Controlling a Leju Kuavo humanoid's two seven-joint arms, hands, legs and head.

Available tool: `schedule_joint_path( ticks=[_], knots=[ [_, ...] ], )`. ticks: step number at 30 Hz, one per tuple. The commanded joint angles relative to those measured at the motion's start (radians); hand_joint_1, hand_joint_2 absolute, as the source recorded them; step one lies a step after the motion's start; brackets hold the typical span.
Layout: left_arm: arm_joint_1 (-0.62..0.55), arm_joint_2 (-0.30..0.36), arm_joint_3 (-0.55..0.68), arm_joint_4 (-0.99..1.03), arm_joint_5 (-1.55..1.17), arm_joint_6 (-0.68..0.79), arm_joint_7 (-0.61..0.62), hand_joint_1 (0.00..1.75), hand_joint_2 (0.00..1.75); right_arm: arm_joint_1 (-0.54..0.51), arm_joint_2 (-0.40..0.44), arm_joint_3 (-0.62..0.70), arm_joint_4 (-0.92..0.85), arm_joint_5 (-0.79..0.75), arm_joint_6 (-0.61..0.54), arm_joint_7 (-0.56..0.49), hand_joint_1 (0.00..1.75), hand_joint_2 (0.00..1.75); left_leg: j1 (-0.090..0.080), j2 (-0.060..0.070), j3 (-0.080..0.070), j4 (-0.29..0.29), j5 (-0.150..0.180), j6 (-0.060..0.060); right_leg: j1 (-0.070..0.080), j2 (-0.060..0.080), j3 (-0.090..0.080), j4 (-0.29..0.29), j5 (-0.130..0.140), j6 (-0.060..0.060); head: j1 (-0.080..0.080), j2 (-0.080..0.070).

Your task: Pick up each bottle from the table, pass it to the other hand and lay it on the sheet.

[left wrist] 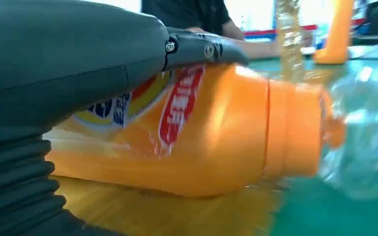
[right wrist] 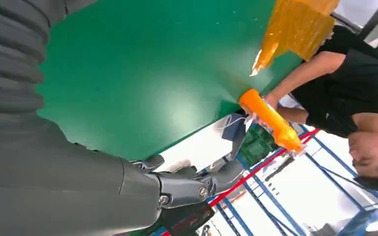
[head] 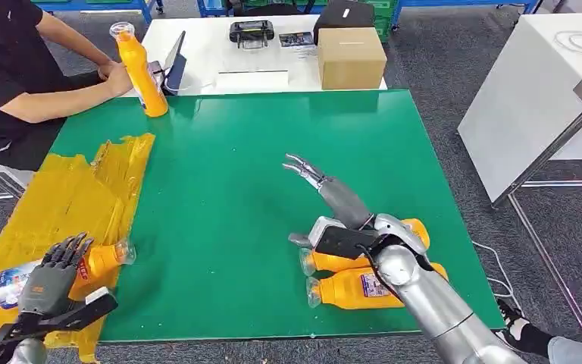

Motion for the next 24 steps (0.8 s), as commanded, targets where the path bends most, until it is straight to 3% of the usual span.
schedule_joint_path(
  ticks=[1, 2, 3, 9, 24],
  knots=[
    [0.09, -0.087, 0.063, -0.23, 0.397, -0.144, -0.056, 0.0, 0.0, 0.069, -0.061, 0.008, -0.037, 0.049, -0.022, -0.014, 0.0, 1.75, 0.0, 0.003, 0.002, 0.0, -0.002, 0.001, 0.001, 0.002, 0.002, -0.002, -0.001, 0.0, 0.0, 0.0],
    [0.1, -0.094, 0.075, -0.288, 0.518, -0.185, -0.056, 0.0, 0.0, 0.113, -0.078, -0.002, -0.078, 0.062, -0.028, -0.023, 0.0, 1.75, 0.003, 0.007, 0.003, 0.0, -0.004, 0.001, 0.003, 0.005, 0.004, -0.004, -0.001, -0.001, 0.0, 0.0],
    [0.104, -0.102, 0.098, -0.331, 0.623, -0.225, -0.056, 0.0, 0.0, 0.153, -0.097, -0.006, -0.118, 0.083, -0.037, -0.035, 0.0, 1.75, 0.001, 0.0, -0.001, 0.0, -0.001, 0.001, 0.001, 0.0, 0.001, -0.002, -0.001, 0.0, 0.0, 0.0],
    [0.065, -0.125, 0.265, -0.364, 0.791, -0.367, -0.056, 0.0, 0.0, 0.297, -0.166, -0.033, -0.246, 0.164, -0.073, -0.053, 0.0, 1.75, 0.003, 0.0, -0.006, 0.001, -0.003, 0.001, 0.002, -0.001, -0.004, -0.002, -0.002, 0.0, 0.001, 0.0],
    [0.063, -0.126, 0.277, -0.364, 0.806, -0.379, -0.056, 0.0, 0.0, 0.312, -0.183, -0.041, -0.257, 0.164, -0.074, -0.056, 0.0, 1.75, 0.003, 0.011, -0.004, 0.001, -0.006, 0.001, 0.003, 0.009, -0.006, -0.002, -0.002, -0.001, 0.0, 0.0]
  ],
)
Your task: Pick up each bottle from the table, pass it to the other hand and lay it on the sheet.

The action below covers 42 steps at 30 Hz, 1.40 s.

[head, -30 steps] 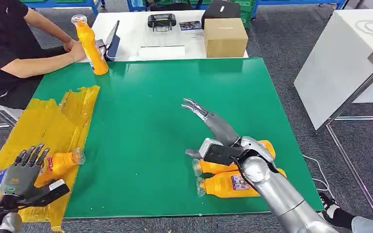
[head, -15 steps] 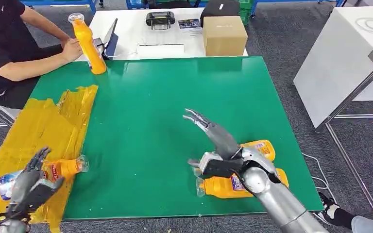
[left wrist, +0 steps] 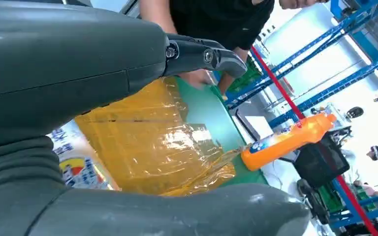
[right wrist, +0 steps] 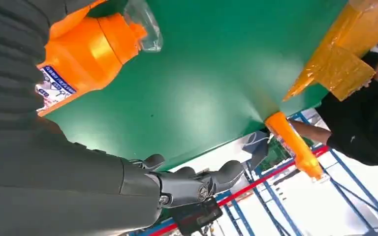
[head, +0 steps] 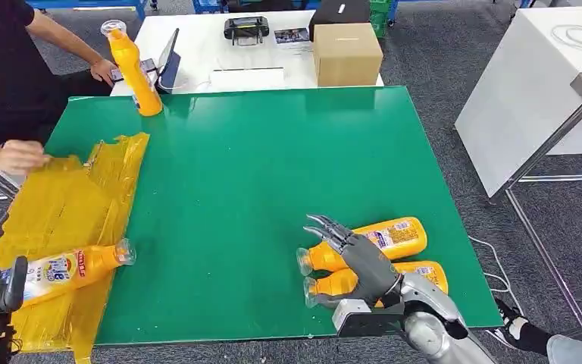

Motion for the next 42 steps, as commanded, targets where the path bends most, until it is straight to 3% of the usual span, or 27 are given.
schedule_joint_path(
  ticks=[1, 9, 16, 21, 24, 26, 32, 37, 42],
  knots=[
    [-0.027, -0.042, 0.036, 0.009, 0.003, -0.006, 0.003, 0.0, 0.0, -0.007, -0.019, -0.003, -0.004, 0.002, -0.001, -0.001, 0.0, 1.75, 0.0, 0.0, 0.003, 0.0, -0.002, 0.001, 0.001, 0.0, 0.003, -0.001, -0.001, 0.0, 0.0, 0.0],
    [-0.055, -0.076, 0.168, 0.02, 0.131, -0.143, 0.003, 0.0, 0.0, 0.075, -0.15, -0.095, -0.039, 0.045, 0.034, 0.063, 0.0, 1.75, 0.001, -0.001, 0.005, 0.0, -0.003, 0.001, 0.001, -0.002, 0.007, -0.003, -0.003, 0.0, 0.0, 0.0],
    [-0.069, -0.077, 0.179, 0.042, 0.114, -0.169, 0.003, 0.0, 0.0, 0.009, -0.19, -0.136, 0.065, 0.062, 0.092, 0.134, 0.0, 1.75, 0.0, 0.0, 0.002, 0.0, -0.002, 0.002, 0.0, 0.0, 0.003, -0.002, -0.001, 0.0, 0.0, 0.0],
    [-0.054, -0.073, 0.18, 0.039, 0.116, -0.16, 0.003, 0.0, 0.0, 0.054, -0.239, -0.15, 0.027, 0.054, 0.095, 0.142, 0.0, 1.75, 0.002, 0.002, 0.007, 0.0, -0.005, 0.002, 0.002, 0.001, 0.009, -0.004, -0.002, -0.001, 0.0, 0.0],
    [-0.054, -0.073, 0.18, 0.039, 0.116, -0.16, 0.003, 0.0, 0.0, 0.054, -0.239, -0.15, 0.027, 0.054, 0.095, 0.142, 0.0, 1.75, 0.002, 0.001, 0.008, 0.0, -0.006, 0.002, 0.002, 0.0, 0.011, -0.004, -0.004, -0.001, 0.0, 0.0],
    [-0.054, -0.073, 0.18, 0.039, 0.116, -0.16, 0.003, 0.0, 0.0, 0.054, -0.239, -0.15, 0.027, 0.054, 0.095, 0.142, 0.0, 1.75, 0.0, 0.0, 0.002, -0.001, -0.002, 0.001, 0.0, 0.0, 0.003, -0.002, -0.001, 0.0, 0.0, 0.0],
    [-0.042, -0.07, 0.184, 0.037, 0.117, -0.166, 0.003, 0.0, 0.0, 0.142, -0.284, -0.205, -0.047, 0.044, 0.086, 0.176, 0.0, 1.75, 0.0, -0.001, 0.002, 0.0, -0.003, 0.002, 0.0, -0.001, 0.003, -0.001, -0.002, 0.0, 0.0, 0.0],
    [-0.062, -0.06, 0.166, 0.053, 0.109, -0.161, 0.003, 0.0, 0.0, 0.147, -0.308, -0.234, -0.043, 0.013, 0.133, 0.177, 0.0, 1.75, 0.001, 0.0, 0.005, 0.0, -0.005, 0.002, 0.001, -0.001, 0.007, -0.003, -0.003, 0.0, 0.0, 0.0],
    [-0.051, -0.055, 0.178, 0.055, 0.122, -0.169, 0.003, 0.0, 0.0, 0.183, -0.214, -0.243, -0.091, -0.037, 0.104, 0.071, 0.0, 1.75, 0.001, 0.001, 0.005, -0.001, -0.004, 0.002, 0.001, 0.0, 0.006, -0.003, -0.002, -0.001, 0.0, 0.0]
  ],
)
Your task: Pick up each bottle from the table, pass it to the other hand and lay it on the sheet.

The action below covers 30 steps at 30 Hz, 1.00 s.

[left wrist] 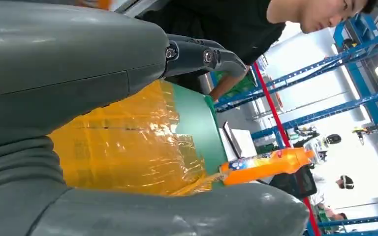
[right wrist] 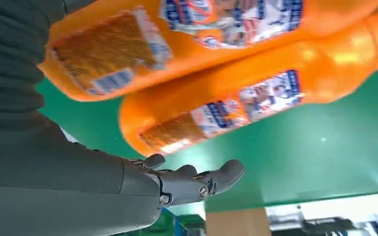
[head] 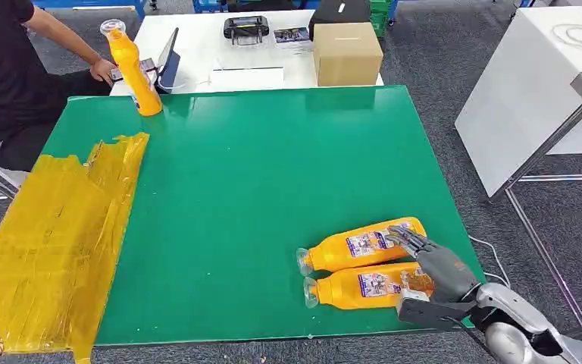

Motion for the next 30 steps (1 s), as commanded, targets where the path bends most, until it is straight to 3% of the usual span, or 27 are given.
schedule_joint_path(
  ticks=[1, 7, 12, 13, 18, 27, 28, 30],
  knots=[
    [-0.024, -0.012, 0.016, 0.061, 0.01, -0.007, 0.003, 0.0, 0.0, 0.057, 0.075, -0.037, -0.066, -0.062, -0.004, -0.11, 0.0, 1.75, 0.001, 0.001, 0.005, -0.002, -0.002, 0.0, 0.002, 0.0, 0.006, -0.003, -0.002, -0.001, 0.0, 0.0],
    [-0.053, 0.004, 0.006, 0.093, -0.001, -0.005, 0.003, 0.0, 0.0, 0.132, -0.094, -0.068, -0.151, -0.126, 0.091, -0.053, 0.0, 1.75, 0.0, -0.003, 0.003, 0.001, -0.002, 0.001, 0.0, -0.003, 0.004, 0.0, -0.003, 0.0, 0.0, 0.0],
    [-0.055, 0.003, 0.004, 0.094, -0.002, -0.004, 0.003, 0.0, 0.0, 0.124, -0.102, -0.069, -0.147, -0.132, 0.102, -0.046, 0.0, 1.75, 0.0, 0.0, 0.002, -0.001, -0.002, 0.001, 0.0, 0.0, 0.003, -0.001, -0.003, 0.002, 0.0, 0.0],
    [-0.059, 0.005, 0.0, 0.1, -0.004, -0.004, 0.003, 0.0, 0.0, 0.121, -0.116, -0.065, -0.145, -0.136, 0.114, -0.032, 0.0, 1.75, 0.002, 0.002, 0.007, 0.0, -0.005, 0.002, 0.002, 0.001, 0.009, -0.003, -0.004, 0.001, 0.0, 0.0],
    [-0.082, 0.017, -0.012, 0.124, 0.002, -0.002, 0.003, 0.0, 0.0, 0.128, -0.219, -0.063, -0.155, -0.18, 0.162, 0.021, 0.0, 1.75, -0.001, -0.001, 0.002, 0.0, -0.002, 0.002, -0.001, 0.0, 0.002, 0.0, -0.003, 0.002, 0.0, 0.0],
    [-0.083, 0.018, -0.013, 0.125, 0.002, -0.002, 0.003, 0.0, 0.0, 0.129, -0.23, -0.064, -0.159, -0.182, 0.164, 0.026, 0.0, 1.75, -0.001, 0.0, 0.003, 0.0, -0.002, 0.002, -0.001, 0.0, 0.002, -0.001, -0.003, 0.002, 0.0, 0.0],
    [-0.083, 0.02, -0.017, 0.125, -0.002, 0.004, 0.003, 0.0, 0.0, 0.127, -0.253, -0.054, -0.168, -0.181, 0.17, 0.049, 0.0, 1.75, 0.001, 0.001, 0.008, 0.001, -0.006, 0.002, 0.002, 0.0, 0.009, -0.003, -0.005, 0.001, 0.0, 0.0],
    [-0.084, 0.02, -0.009, 0.119, 0.014, -0.001, 0.003, 0.0, 0.0, 0.122, -0.271, -0.048, -0.169, -0.168, 0.165, 0.071, 0.0, 1.75, 0.001, 0.0, 0.007, 0.0, -0.005, 0.002, 0.001, 0.0, 0.008, -0.003, -0.004, 0.001, 0.0, 0.0]
  ],
)
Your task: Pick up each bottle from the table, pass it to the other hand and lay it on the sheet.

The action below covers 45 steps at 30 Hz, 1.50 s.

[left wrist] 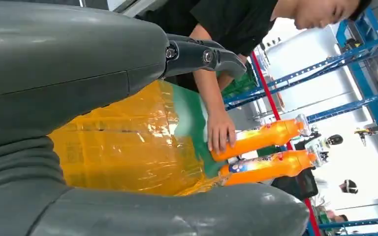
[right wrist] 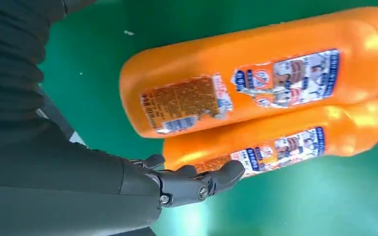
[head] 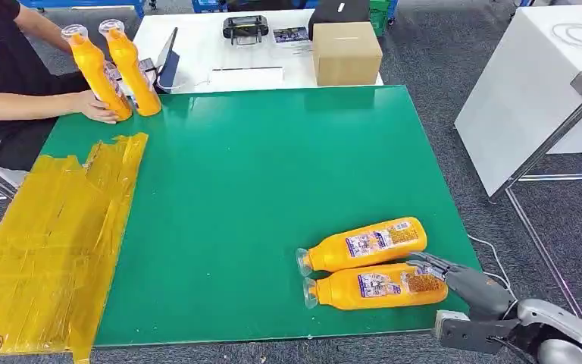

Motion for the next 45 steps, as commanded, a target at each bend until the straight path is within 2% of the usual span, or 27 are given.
schedule_joint_path(
  ticks=[1, 2, 3, 4, 8, 11, 18, 21, 26, 35, 40, 41, 42, 43, 45],
  knots=[
    [-0.047, -0.001, 0.0, 0.073, 0.023, -0.008, 0.003, 0.0, 0.0, -0.017, -0.057, 0.019, -0.015, 0.021, 0.005, 0.061, 0.0, 1.75, 0.001, 0.0, 0.004, 0.0, -0.003, 0.001, 0.001, -0.001, 0.005, -0.001, -0.002, -0.001, 0.0, 0.0],
    [-0.05, 0.001, 0.007, 0.077, 0.029, -0.014, 0.003, 0.0, 0.0, -0.023, -0.048, 0.027, -0.008, 0.063, -0.015, 0.074, 0.0, 1.75, 0.0, 0.0, 0.003, 0.0, -0.002, 0.0, 0.0, -0.001, 0.004, -0.001, -0.002, -0.001, 0.0, 0.0],
    [-0.048, 0.001, 0.01, 0.074, 0.027, -0.015, 0.003, 0.0, 0.0, -0.032, -0.036, 0.04, 0.009, 0.085, -0.022, 0.077, 0.0, 1.75, 0.002, 0.001, 0.007, 0.001, -0.005, 0.001, 0.003, 0.0, 0.009, -0.002, -0.004, -0.001, 0.0, 0.0],
    [-0.05, 0.002, 0.009, 0.078, 0.023, -0.02, 0.003, 0.0, 0.0, -0.041, -0.033, 0.052, 0.022, 0.1, -0.022, 0.08, 0.0, 1.75, 0.001, 0.001, 0.004, -0.001, -0.002, 0.0, 0.001, 0.0, 0.005, -0.002, -0.001, -0.001, 0.0, 0.0],
    [-0.059, -0.004, 0.004, 0.082, 0.013, -0.028, 0.003, 0.0, 0.0, -0.066, -0.011, 0.089, 0.071, 0.148, -0.033, 0.083, 0.0, 1.75, 0.002, 0.001, 0.006, -0.002, -0.002, 0.0, 0.002, 0.0, 0.008, -0.004, -0.001, -0.001, 0.0, 0.0],
    [-0.074, -0.005, -0.004, 0.1, 0.009, -0.035, 0.003, 0.0, 0.0, -0.12, 0.047, 0.146, 0.148, 0.216, -0.046, 0.069, 0.0, 1.75, 0.002, 0.0, 0.005, -0.002, -0.001, 0.0, 0.002, 0.0, 0.007, -0.004, 0.0, -0.001, 0.0, 0.0],
    [-0.075, -0.004, -0.008, 0.102, 0.009, -0.04, 0.003, 0.0, 0.0, -0.133, 0.069, 0.163, 0.171, 0.218, -0.044, 0.064, 0.0, 1.75, 0.001, 0.001, 0.005, -0.002, -0.001, 0.0, 0.002, 0.0, 0.006, -0.004, 0.0, -0.001, 0.0, 0.0],
    [-0.077, -0.004, -0.001, 0.104, 0.018, -0.048, 0.003, 0.0, 0.0, -0.177, 0.101, 0.203, 0.211, 0.238, -0.042, 0.052, 0.0, 1.75, 0.002, 0.001, 0.005, -0.002, -0.002, 0.0, 0.002, 0.0, 0.007, -0.004, -0.001, -0.001, 0.0, 0.0],
    [-0.096, -0.004, -0.015, 0.121, 0.003, -0.046, 0.003, 0.0, 0.0, -0.266, 0.181, 0.293, 0.346, 0.279, -0.062, 0.044, 0.0, 1.75, 0.003, 0.003, 0.007, -0.003, -0.002, 0.0, 0.003, 0.003, 0.009, -0.006, 0.001, -0.001, 0.0, 0.0],
    [-0.114, -0.006, -0.035, 0.144, -0.005, -0.041, 0.003, 0.0, 0.0, -0.337, 0.279, 0.386, 0.492, 0.324, -0.104, 0.046, 0.0, 1.75, 0.002, 0.003, 0.006, -0.003, -0.001, 0.0, 0.003, 0.002, 0.007, -0.004, 0.0, -0.001, 0.0, 0.0],
    [-0.147, -0.007, -0.065, 0.176, -0.012, -0.044, 0.003, 0.0, 0.0, -0.386, 0.344, 0.455, 0.659, 0.372, -0.11, 0.066, 0.03, 1.75, 0.004, 0.004, 0.009, -0.004, -0.001, 0.0, 0.004, 0.002, 0.011, -0.006, 0.0, -0.001, 0.0, 0.0],
    [-0.167, -0.008, -0.067, 0.203, 0.001, -0.059, 0.003, 0.0, 0.0, -0.399, 0.373, 0.468, 0.72, 0.377, -0.124, 0.061, 1.36, 1.75, 0.003, 0.004, 0.008, -0.003, -0.001, 0.0, 0.004, 0.001, 0.009, -0.005, 0.0, -0.001, 0.0, 0.0],
    [-0.177, -0.009, -0.068, 0.213, 0.003, -0.062, 0.003, 0.0, 0.0, -0.403, 0.387, 0.47, 0.749, 0.373, -0.127, 0.059, 1.73, 1.75, 0.003, 0.004, 0.008, -0.003, 0.0, 0.0, 0.003, 0.001, 0.009, -0.005, 0.0, -0.001, 0.0, 0.0],
    [-0.189, -0.01, -0.075, 0.219, -0.003, -0.058, 0.003, 0.0, 0.0, -0.411, 0.401, 0.481, 0.782, 0.375, -0.132, 0.057, 1.75, 1.75, 0.005, 0.004, 0.013, -0.005, -0.001, 0.0, 0.005, 0.0, 0.015, -0.009, 0.0, -0.001, 0.0, 0.0],
    [-0.202, -0.007, -0.099, 0.228, -0.015, -0.05, 0.003, 0.0, 0.0, -0.435, 0.421, 0.501, 0.838, 0.368, -0.138, 0.049, 1.75, 1.75, 0.006, 0.006, 0.016, -0.004, -0.002, -0.001, 0.007, 0.003, 0.016, -0.009, 0.001, -0.002, 0.001, 0.0]
  ],
)
